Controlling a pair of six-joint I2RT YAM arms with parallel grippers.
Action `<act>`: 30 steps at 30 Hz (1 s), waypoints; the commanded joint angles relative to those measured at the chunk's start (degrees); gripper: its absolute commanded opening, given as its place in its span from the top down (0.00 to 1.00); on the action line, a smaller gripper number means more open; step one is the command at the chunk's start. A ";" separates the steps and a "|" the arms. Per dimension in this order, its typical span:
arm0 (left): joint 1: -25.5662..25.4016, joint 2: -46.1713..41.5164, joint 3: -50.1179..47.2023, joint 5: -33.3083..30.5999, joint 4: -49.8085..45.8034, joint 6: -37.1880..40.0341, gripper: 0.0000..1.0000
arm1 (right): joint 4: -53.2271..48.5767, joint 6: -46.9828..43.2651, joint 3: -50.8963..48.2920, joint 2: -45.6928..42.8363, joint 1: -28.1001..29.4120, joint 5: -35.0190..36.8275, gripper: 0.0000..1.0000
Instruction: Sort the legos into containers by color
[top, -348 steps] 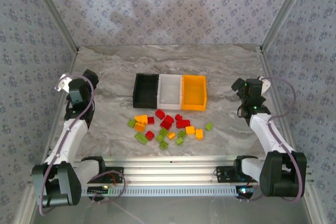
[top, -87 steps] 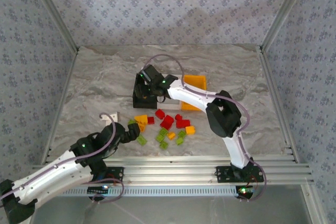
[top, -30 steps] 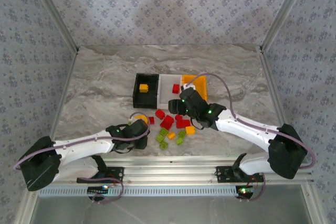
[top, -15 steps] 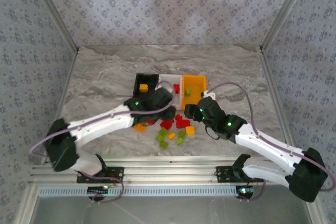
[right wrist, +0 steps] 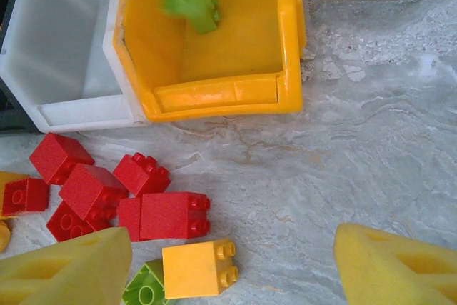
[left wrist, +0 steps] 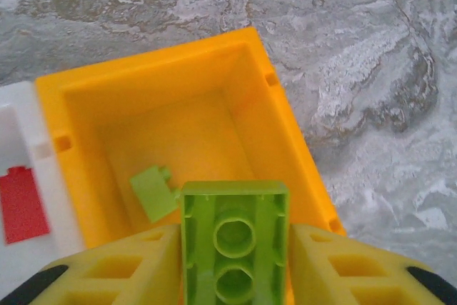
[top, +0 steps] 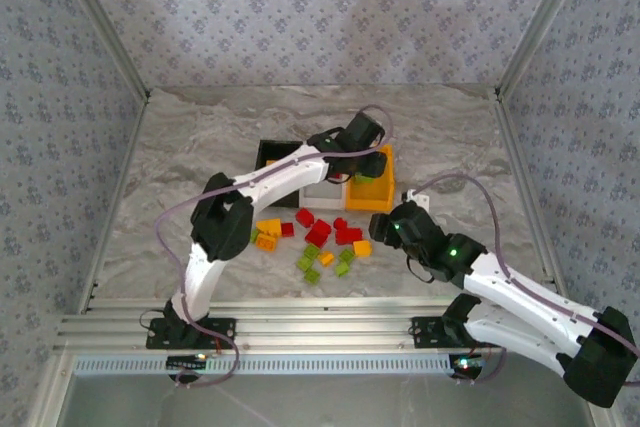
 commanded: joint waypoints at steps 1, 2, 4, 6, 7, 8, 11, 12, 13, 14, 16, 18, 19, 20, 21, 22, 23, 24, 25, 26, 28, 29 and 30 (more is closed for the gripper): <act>0.01 1.01 5.46 1.49 -3.27 -0.22 0.41 | -1.31 1.21 -0.76 -0.43 -0.05 0.81 0.23; 0.05 1.11 6.06 1.70 -3.24 -0.47 0.37 | -1.23 1.19 -0.77 -0.24 0.05 0.67 0.23; 0.05 0.64 6.77 1.57 -3.20 -0.87 0.31 | -0.82 1.21 -1.01 0.17 0.11 0.14 0.23; 0.13 -0.56 6.66 1.37 -3.09 -1.06 0.26 | -0.02 1.08 -1.27 0.72 0.27 -0.62 0.23; 0.18 -1.64 6.11 1.35 -2.84 -1.23 0.25 | 0.48 0.83 -1.28 1.15 0.40 -1.21 0.23; 0.22 -2.91 5.23 1.44 -2.57 -1.44 0.23 | 0.86 0.64 -1.33 1.63 0.66 -1.68 0.23; 0.13 -10.20 -2.99 1.71 1.88 -2.31 0.15 | 2.36 -0.05 -1.36 3.74 1.46 -3.21 0.23; 0.14 -13.32 -7.22 1.58 3.87 -2.75 0.11 | 2.81 -0.41 -1.32 4.67 1.88 -3.57 0.23; 0.13 -16.80 -11.32 1.46 5.70 -3.28 0.03 | 3.38 -0.61 -1.25 5.72 2.35 -3.88 0.23; 0.09 -19.81 -14.84 1.43 7.35 -3.71 0.01 | 3.86 -0.87 -1.26 6.58 2.72 -4.12 0.23; -0.12 -27.14 -24.20 1.46 10.73 -4.78 0.00 | 5.13 -1.35 -1.25 8.74 3.58 -4.65 0.23; -0.88 -34.19 -32.67 0.87 13.38 -5.82 0.01 | 6.54 -1.91 -1.21 10.86 4.46 -5.18 0.23; -1.44 -38.09 -37.63 -0.24 14.05 -6.29 0.00 | 7.18 -1.92 -1.13 12.11 4.83 -5.27 0.23; -2.19 -41.46 -41.50 -1.69 14.43 -6.65 0.01 | 7.62 -2.08 -1.11 13.00 5.27 -5.28 0.24; -2.93 -45.10 -45.32 -3.20 14.64 -7.23 0.01 | 8.44 -2.23 -1.09 14.22 5.62 -5.36 0.24; -3.55 -48.79 -49.10 -4.47 14.41 -7.94 0.00 | 9.25 -2.22 -1.07 15.45 5.85 -5.50 0.24; -4.20 -52.23 -52.05 -5.77 14.03 -8.59 0.00 | 9.96 -2.40 -0.90 16.79 6.00 -5.58 0.24; -4.71 -54.72 -54.66 -6.99 13.51 -9.26 0.01 | 10.43 -2.40 -0.71 17.95 6.11 -5.62 0.24; -5.16 -57.62 -57.49 -7.76 12.81 -10.19 0.01 | 10.83 -2.51 -0.32 19.35 6.20 -5.50 0.24; -5.60 -60.16 -59.88 -8.51 12.05 -11.26 0.01 | 11.06 -2.58 0.00 20.74 6.25 -5.19 0.24; -6.09 -64.05 -63.78 -9.94 10.45 -13.13 0.01 | 10.87 -2.39 0.80 23.18 6.24 -4.29 0.25; -6.10 -65.88 -65.58 -10.50 9.57 -14.17 0.01 | 10.74 -2.21 1.18 24.36 6.12 -3.93 0.26; -6.19 -67.29 -67.05 -11.23 8.62 -15.17 0.01 | 10.58 -2.01 1.40 25.27 6.10 -3.71 0.26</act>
